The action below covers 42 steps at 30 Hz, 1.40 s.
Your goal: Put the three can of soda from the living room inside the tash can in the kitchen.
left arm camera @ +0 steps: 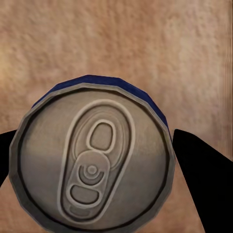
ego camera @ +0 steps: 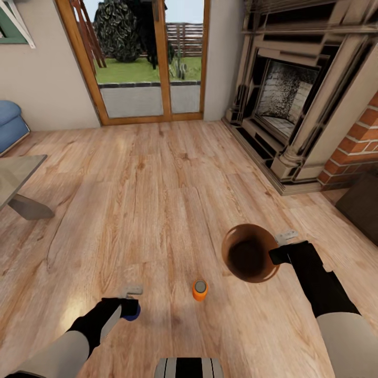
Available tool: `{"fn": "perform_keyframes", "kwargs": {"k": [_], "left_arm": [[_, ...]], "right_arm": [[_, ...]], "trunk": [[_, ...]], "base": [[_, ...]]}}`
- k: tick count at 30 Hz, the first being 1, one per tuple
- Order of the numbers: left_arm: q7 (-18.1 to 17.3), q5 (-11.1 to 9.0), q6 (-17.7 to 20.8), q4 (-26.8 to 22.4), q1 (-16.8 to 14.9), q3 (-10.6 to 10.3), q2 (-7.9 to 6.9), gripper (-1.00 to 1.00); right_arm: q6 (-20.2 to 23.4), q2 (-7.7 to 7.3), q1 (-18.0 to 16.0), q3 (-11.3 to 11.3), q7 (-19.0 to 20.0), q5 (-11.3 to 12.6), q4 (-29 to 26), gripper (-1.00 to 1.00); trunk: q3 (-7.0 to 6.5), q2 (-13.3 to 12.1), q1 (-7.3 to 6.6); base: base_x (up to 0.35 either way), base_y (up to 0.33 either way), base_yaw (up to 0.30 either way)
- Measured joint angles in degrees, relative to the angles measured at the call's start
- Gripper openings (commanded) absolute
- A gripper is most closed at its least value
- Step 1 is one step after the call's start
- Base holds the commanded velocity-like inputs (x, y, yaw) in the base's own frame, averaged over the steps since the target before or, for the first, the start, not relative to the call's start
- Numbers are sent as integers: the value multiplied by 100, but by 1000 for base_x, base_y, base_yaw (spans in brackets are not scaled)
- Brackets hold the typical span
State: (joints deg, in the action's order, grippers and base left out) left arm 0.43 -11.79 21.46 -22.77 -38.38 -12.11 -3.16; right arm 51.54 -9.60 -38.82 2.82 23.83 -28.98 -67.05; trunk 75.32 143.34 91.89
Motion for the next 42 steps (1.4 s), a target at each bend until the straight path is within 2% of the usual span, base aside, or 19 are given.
{"fn": "perform_keyframes", "kwargs": {"k": [8, 11, 16, 17, 18, 20, 22, 23, 25, 26, 27, 30, 31, 32, 35, 36, 39, 40, 42], "left_arm": [[0, 0, -256, -240, 257, 0, 0, -100], [93, 87, -159, -147, 159, 96, 98, -100], [128, 226, 2, 9, -4, 256, 238, -100], [131, 542, 795, 751, -603, 548, 239, -100], [130, 528, 873, 496, -710, 568, 241, -100], [127, 531, 887, 554, -719, 572, 243, -100], [125, 534, 903, 558, -725, 576, 245, -100], [124, 535, 907, 559, -726, 576, 245, -100], [124, 536, 911, 562, -729, 577, 246, -100], [123, 537, 913, 564, -732, 577, 247, -100], [123, 537, 915, 564, -732, 577, 246, -100], [126, 537, 927, 561, -732, 578, 245, -100], [127, 537, 928, 561, -732, 578, 245, -100], [129, 537, 927, 558, -731, 577, 245, -100], [131, 537, 922, 560, -733, 576, 246, -100], [131, 537, 922, 561, -733, 576, 246, -100], [131, 537, 923, 557, -731, 578, 245, -100], [132, 537, 923, 558, -730, 578, 245, -100], [132, 537, 922, 558, -731, 578, 246, -100]], "right_arm": [[-289, 254, 0, 173, -382, -77, 276, -100], [-182, 157, -90, 70, -337, 8, 268, -100], [-54, -7, -223, -97, -261, -12, 124, -100], [604, -609, -224, -792, 588, -72, -472, -100], [845, -689, -177, -825, 942, -228, -759, -100], [789, -699, -232, -825, 957, 75, -826, -100], [830, -711, -228, -841, 971, 658, -835, -100], [802, -713, -230, -842, 967, 1042, -841, -100], [846, -713, -229, -853, 980, 2057, -848, -100], [846, -712, -228, -865, 1013, 2342, -854, -100], [846, -713, -230, -860, 1008, 2359, -854, -100], [754, -721, -230, -847, 945, 1466, -838, -100], [748, -721, -231, -847, 946, 1345, -843, -100], [758, -721, -230, -848, 949, 1422, -840, -100], [846, -717, -229, -859, 981, 2100, -844, -100], [847, -717, -231, -859, 980, 2110, -844, -100], [777, -720, -230, -850, 951, 1633, -834, -100], [766, -721, -231, -849, 949, 1594, -834, -100], [819, -719, -230, -850, 969, 1809, -834, -100]], "trunk": [[0, 0, 0], [-67, -3, -9], [-177, -10, -22], [-195, -50, -40], [-214, -88, -65], [-250, -168, -109], [-284, -249, -152], [-303, -289, -174], [-339, -369, -218], [-357, -409, -240], [-375, -449, -262], [-428, -570, -327], [-446, -610, -350], [-464, -650, -371], [-518, -770, -438], [-537, -810, -460], [-590, -931, -525], [-608, -971, -547], [-644, -1051, -591]], "base": [[0, 0, 0], [0, 0, 0], [0, 0, 0], [0, 0, 0], [0, 0, 0], [0, 0, 0], [0, 0, 0], [0, 0, 0], [0, 0, 0], [0, 0, 0], [0, 0, 0], [0, 0, 0], [0, 0, 0], [0, 0, 0], [0, 0, 0], [0, 0, 0], [0, 0, 0], [0, 0, 0], [0, 0, 0]]}}
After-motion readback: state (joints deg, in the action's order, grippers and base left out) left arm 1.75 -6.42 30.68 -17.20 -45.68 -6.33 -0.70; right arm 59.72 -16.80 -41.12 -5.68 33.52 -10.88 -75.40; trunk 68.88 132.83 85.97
